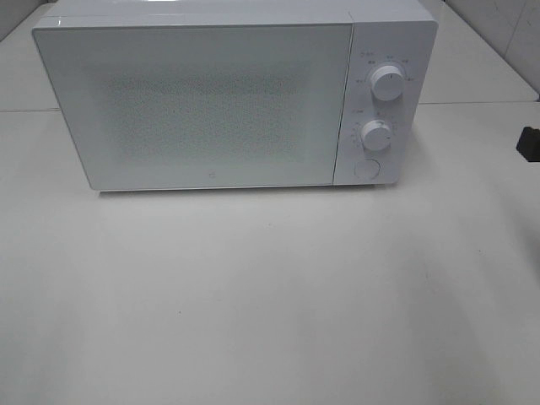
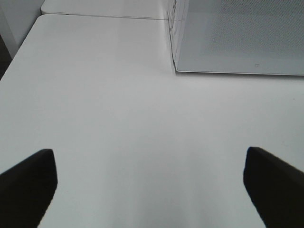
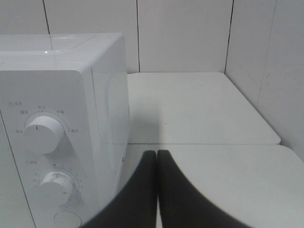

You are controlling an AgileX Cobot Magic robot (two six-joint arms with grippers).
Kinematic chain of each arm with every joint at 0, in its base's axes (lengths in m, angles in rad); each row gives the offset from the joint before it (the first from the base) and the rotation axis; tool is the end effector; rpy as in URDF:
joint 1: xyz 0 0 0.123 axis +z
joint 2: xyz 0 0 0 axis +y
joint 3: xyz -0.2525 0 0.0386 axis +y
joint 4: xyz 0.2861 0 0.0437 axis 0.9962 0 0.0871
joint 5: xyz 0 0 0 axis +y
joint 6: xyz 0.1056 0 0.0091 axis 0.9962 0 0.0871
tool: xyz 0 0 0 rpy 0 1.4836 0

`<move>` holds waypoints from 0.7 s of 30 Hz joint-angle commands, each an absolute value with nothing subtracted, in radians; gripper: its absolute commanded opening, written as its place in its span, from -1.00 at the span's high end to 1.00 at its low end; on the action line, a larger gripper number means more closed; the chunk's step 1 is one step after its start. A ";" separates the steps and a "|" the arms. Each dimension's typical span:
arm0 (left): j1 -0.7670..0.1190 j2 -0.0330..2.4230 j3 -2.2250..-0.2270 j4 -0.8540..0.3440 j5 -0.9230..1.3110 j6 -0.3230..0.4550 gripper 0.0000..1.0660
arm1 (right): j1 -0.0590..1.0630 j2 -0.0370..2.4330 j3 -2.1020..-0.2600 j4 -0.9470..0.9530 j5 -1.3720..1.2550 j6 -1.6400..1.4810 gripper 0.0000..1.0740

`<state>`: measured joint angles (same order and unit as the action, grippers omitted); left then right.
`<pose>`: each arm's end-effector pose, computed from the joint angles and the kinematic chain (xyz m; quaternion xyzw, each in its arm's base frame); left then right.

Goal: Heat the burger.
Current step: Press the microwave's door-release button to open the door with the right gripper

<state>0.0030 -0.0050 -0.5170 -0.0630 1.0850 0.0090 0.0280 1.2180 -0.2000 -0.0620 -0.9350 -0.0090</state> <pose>0.0676 -0.0057 0.2924 0.0045 0.8534 -0.0283 0.5205 0.2420 0.0121 0.1530 -0.0437 0.7046 0.0113 0.7082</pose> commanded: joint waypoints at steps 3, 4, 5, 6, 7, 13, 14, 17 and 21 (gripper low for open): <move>-0.003 -0.020 -0.517 -0.058 1.071 0.007 -0.89 | 0.023 1.358 -0.199 -0.067 -1.059 0.109 1.00; -0.003 -0.020 -0.517 -0.058 1.071 0.007 -0.89 | 0.023 1.386 -0.199 -0.071 -1.079 0.121 1.00; -0.003 -0.020 -0.517 -0.058 1.071 0.007 -0.89 | 0.026 1.431 -0.199 -0.083 -1.118 0.149 1.00; -0.003 -0.020 -0.517 -0.058 1.071 0.007 -0.89 | 0.026 1.431 -0.199 -0.083 -1.118 0.149 1.00; -0.003 -0.020 -0.517 -0.058 1.071 0.007 -0.89 | 0.037 1.454 -0.201 -0.090 -1.130 0.172 1.00; -0.003 -0.020 -0.517 -0.058 1.071 0.007 -0.89 | 0.147 1.574 -0.201 -0.078 -1.207 0.344 1.00; -0.003 -0.020 -0.517 -0.058 1.071 0.007 -0.89 | 0.183 1.616 -0.201 -0.056 -1.239 0.430 1.00; -0.003 -0.020 -0.517 -0.058 1.071 0.007 -0.89 | 0.214 1.650 -0.201 -0.030 -1.257 0.534 1.00; -0.003 -0.020 -0.517 -0.058 1.071 0.007 -0.89 | 0.254 1.702 -0.205 -0.028 -1.283 0.805 1.00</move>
